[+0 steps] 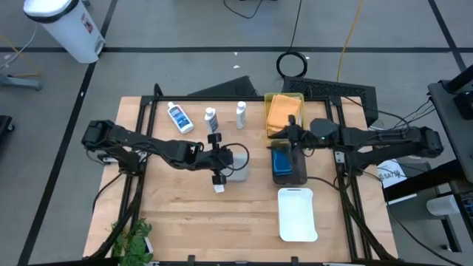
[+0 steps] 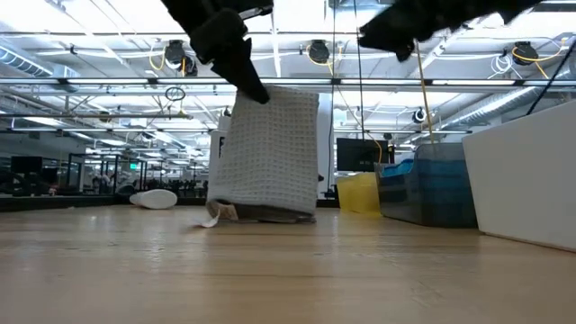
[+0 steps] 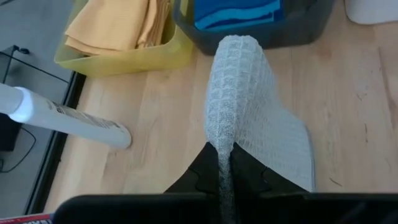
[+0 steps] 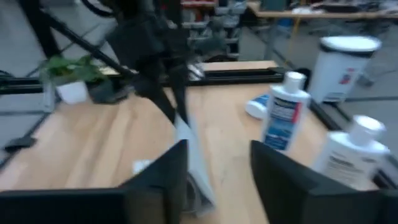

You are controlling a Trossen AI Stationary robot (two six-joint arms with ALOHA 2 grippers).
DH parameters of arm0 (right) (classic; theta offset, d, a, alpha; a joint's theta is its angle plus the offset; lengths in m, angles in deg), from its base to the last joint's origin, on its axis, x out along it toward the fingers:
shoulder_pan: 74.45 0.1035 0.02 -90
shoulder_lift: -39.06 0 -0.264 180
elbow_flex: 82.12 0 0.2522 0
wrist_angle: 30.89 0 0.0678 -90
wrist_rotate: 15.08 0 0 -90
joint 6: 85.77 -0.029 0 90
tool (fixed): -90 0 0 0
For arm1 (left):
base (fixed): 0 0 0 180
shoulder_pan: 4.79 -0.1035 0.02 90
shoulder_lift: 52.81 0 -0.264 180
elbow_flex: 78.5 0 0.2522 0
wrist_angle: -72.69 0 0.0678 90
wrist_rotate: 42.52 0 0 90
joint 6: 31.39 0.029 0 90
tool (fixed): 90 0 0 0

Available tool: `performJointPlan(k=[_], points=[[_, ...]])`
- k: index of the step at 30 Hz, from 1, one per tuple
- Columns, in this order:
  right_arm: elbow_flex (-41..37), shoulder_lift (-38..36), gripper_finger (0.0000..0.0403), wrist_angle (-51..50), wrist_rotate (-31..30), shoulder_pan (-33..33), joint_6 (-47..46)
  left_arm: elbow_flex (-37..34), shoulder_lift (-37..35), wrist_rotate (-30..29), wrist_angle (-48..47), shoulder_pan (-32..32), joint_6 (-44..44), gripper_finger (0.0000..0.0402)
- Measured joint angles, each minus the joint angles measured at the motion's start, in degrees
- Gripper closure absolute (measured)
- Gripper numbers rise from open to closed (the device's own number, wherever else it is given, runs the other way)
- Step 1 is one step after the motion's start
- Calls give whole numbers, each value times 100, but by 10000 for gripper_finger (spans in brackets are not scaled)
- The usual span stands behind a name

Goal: Pick & Place Kitchen Items
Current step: Put the gray towel into the yellow bin

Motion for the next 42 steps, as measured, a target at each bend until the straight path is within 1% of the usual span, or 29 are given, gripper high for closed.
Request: performJointPlan(k=[2,5,7,9,12,14,15,19,24,27,30,34,37,39,40,42], points=[[457,343,207,-350,62,58,-8,0,0,-8,-3,-4,24,388],[1253,993,152,-991,66,142,174,0,-4,-12,2,-22,26,391],[1811,1478,128,-1441,66,164,302,0,-4,-18,2,-24,34,391],[2351,1981,115,-1878,68,165,345,0,-4,-28,4,-24,72,391],[3056,2712,112,-2493,69,160,411,0,-4,-28,3,-22,92,387],[3339,3118,116,-2731,93,140,499,0,-4,-28,4,-22,94,387],[3415,3285,118,-2792,148,138,509,0,-4,-28,4,-22,94,389],[3543,3787,129,-2768,679,131,510,0,-4,-26,2,-22,92,391],[3543,4183,143,-2734,685,109,561,0,-4,-12,-2,-22,66,386],[3546,4344,157,-2529,690,106,663,0,-7,-10,-2,-22,62,391],[3545,4435,187,-2497,695,110,810,0,-7,87,0,-22,65,390],[3543,4470,255,-2621,697,108,1004,0,-7,253,44,-21,68,365],[3544,4458,326,-2653,703,106,1135,0,-7,345,130,-11,92,340],[3540,4346,376,-2749,842,96,1196,0,-7,352,195,-11,73,327],[3538,4269,388,-2794,949,94,1202,5,-7,354,218,-11,43,322],[3545,4177,390,-2754,1112,90,1187,15,-19,348,233,-11,9,318]])
